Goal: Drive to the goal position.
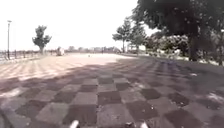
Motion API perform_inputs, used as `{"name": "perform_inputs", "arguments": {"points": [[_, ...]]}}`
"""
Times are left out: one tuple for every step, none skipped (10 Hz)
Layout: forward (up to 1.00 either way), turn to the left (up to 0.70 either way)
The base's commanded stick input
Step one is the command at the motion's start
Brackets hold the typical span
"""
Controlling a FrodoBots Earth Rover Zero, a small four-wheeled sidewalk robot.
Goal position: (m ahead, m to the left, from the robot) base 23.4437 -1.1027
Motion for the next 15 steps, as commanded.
{"name": "perform_inputs", "arguments": {"points": [[0.70,0.00],[0.70,0.00],[0.70,0.00],[0.70,0.00],[0.70,0.00],[0.70,0.00],[0.70,0.00],[0.70,0.00],[0.70,0.00],[0.70,0.00],[0.70,0.00],[0.70,0.00],[0.70,0.00],[0.70,0.00],[0.70,0.00]]}}
